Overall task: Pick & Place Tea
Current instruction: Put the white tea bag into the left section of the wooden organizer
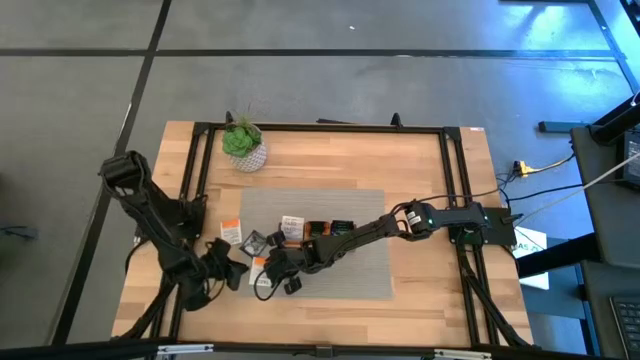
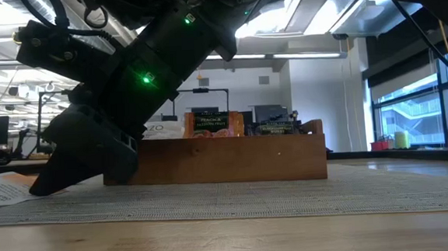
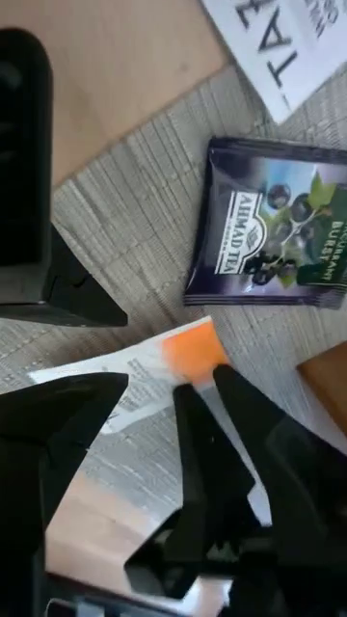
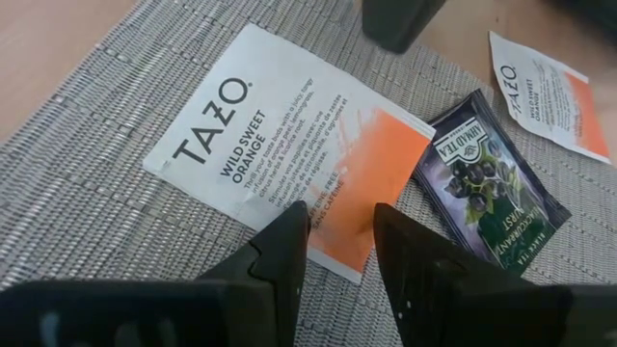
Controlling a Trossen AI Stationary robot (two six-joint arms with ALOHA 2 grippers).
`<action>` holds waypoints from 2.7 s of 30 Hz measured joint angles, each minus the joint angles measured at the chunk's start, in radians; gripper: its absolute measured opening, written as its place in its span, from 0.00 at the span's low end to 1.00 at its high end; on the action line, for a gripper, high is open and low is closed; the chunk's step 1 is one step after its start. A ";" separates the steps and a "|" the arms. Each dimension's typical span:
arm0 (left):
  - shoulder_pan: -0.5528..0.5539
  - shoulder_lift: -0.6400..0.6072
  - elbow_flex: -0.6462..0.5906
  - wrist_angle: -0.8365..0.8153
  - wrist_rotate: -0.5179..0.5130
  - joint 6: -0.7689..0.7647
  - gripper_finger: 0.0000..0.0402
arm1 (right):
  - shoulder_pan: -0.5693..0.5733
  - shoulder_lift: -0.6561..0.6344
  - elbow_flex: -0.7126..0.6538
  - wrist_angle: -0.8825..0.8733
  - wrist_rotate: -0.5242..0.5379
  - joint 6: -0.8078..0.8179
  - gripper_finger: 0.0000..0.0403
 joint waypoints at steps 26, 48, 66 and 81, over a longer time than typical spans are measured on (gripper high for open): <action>0.160 0.051 0.001 0.186 0.165 0.092 0.21 | -0.002 0.000 0.000 0.003 0.000 0.001 0.32; 0.160 0.051 0.001 0.238 0.162 0.124 0.21 | -0.002 0.002 0.000 0.022 0.002 0.000 0.32; 0.156 0.017 0.000 0.232 0.214 0.132 0.01 | 0.004 -0.009 0.000 0.016 0.116 -0.010 0.32; -0.001 -0.125 0.000 0.259 -0.182 0.449 0.01 | 0.010 -0.267 -0.145 -0.024 0.165 0.029 0.32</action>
